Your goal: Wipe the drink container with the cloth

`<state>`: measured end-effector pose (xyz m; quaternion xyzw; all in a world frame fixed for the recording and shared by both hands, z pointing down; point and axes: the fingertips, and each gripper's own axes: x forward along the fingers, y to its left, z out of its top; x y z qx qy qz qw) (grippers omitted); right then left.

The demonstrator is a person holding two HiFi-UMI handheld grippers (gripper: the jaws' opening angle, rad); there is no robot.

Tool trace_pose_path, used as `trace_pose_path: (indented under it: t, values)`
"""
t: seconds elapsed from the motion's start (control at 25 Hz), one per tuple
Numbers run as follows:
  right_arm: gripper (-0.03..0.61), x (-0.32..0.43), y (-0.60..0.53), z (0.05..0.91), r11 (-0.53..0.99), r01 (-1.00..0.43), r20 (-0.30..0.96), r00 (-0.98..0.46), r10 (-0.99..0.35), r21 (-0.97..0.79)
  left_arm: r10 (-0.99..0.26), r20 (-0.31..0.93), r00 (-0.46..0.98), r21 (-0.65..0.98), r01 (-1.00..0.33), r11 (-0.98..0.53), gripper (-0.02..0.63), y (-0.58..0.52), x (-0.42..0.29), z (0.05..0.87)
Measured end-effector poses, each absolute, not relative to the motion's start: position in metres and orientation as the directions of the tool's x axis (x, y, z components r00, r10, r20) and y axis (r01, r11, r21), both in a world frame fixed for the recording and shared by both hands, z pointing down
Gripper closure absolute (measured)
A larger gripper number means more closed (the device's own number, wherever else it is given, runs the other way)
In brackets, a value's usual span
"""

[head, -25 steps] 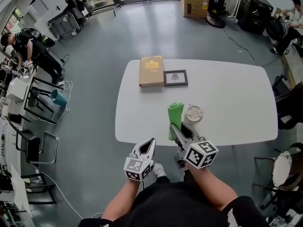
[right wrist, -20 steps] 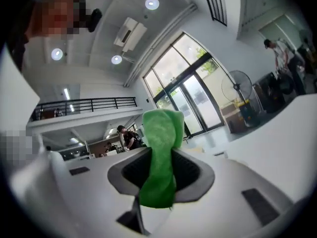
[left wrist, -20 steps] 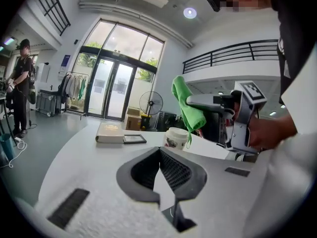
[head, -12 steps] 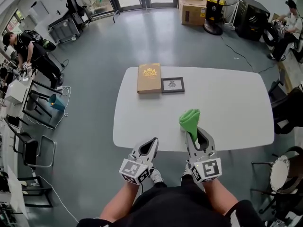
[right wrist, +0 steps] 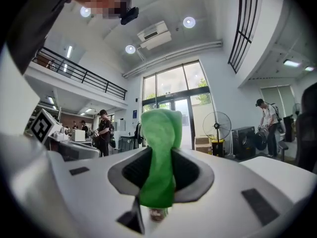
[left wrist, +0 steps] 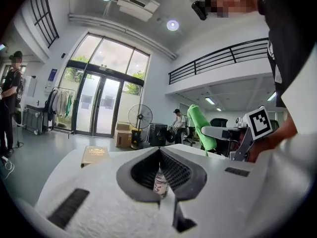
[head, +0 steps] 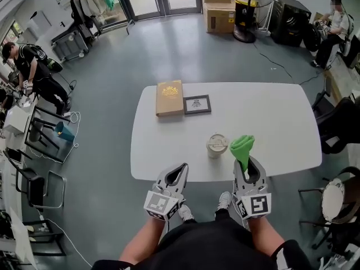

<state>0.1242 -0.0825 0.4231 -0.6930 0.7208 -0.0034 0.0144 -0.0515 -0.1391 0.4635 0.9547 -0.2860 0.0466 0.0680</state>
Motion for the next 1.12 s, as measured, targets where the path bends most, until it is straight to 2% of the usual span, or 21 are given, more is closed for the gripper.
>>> trace_pose_path:
  t: [0.2, 0.48, 0.8, 1.12]
  values:
    - [0.466, 0.129, -0.079, 0.41, 0.056, -0.998, -0.028, -0.055, -0.998, -0.038, -0.526, 0.109, 0.843, 0.12, -0.537, -0.835, 0.604, -0.143, -0.038, 0.458]
    - [0.476, 0.131, -0.075, 0.405, 0.054, -0.997, -0.011, -0.054, -0.998, 0.049, -0.515, 0.127, 0.847, 0.107, -0.528, -0.842, 0.604, -0.143, -0.026, 0.464]
    - [0.476, 0.144, -0.077, 0.422, 0.059, -0.996, 0.049, -0.062, -0.997, -0.067, -0.515, 0.17, 0.84, 0.035, -0.527, -0.849, 0.604, -0.141, -0.015, 0.468]
    - [0.476, 0.147, -0.074, 0.428, 0.047, -0.998, 0.072, -0.05, -0.996, -0.053, -0.548, 0.195, 0.813, -0.037, -0.552, -0.833, 0.604, -0.14, -0.015, 0.468]
